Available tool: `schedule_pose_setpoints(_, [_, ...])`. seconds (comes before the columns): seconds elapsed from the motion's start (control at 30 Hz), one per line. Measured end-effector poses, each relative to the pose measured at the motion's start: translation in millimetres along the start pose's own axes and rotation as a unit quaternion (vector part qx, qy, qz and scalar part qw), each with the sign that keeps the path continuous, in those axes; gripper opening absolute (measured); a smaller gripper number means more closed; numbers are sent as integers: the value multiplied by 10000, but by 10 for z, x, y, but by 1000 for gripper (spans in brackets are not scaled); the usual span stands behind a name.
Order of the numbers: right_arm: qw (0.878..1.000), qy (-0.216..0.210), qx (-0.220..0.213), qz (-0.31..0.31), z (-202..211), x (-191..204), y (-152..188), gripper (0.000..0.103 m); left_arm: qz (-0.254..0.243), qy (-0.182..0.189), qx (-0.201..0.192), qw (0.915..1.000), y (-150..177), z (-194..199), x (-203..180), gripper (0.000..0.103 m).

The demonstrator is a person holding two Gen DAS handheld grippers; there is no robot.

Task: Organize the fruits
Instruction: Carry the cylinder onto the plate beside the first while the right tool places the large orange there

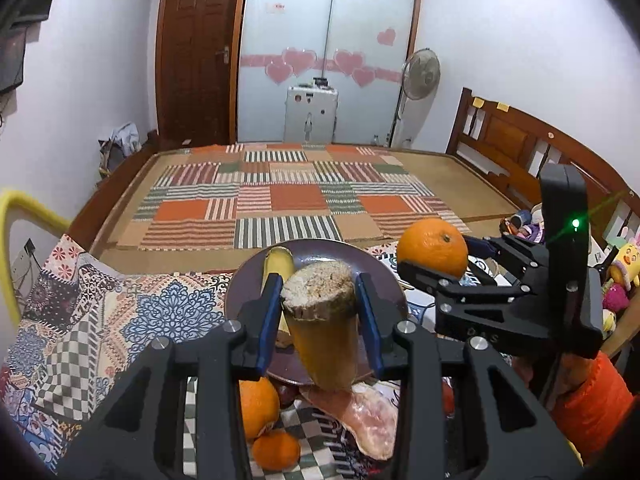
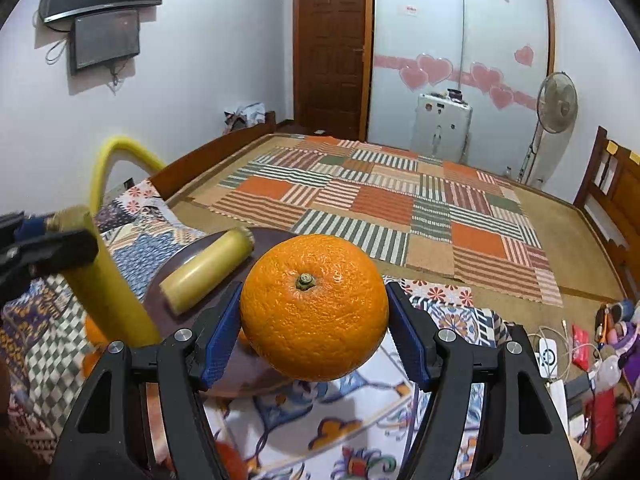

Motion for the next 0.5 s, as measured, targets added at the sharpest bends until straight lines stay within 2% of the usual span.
schedule_pose_setpoints(0.27, [9998,-109,173,30,-204,36,-22,66,54,-16,409,9991,-42,-349,-1,37])
schedule_pose_setpoints(0.5, [9989,-165,407,172,-360,134,44,66,70,4,606,9981,-25,-553,60,37])
Point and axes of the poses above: each gripper's, at about its wrist camera, not at the fingertips, and z roughly against the way its jaws point, x to its left, y to its underside, the point moved 10 cm from there along -z, roughly the way its jaws point, and after that the axes turned 8 degrees about z, right-handed, at the moved point
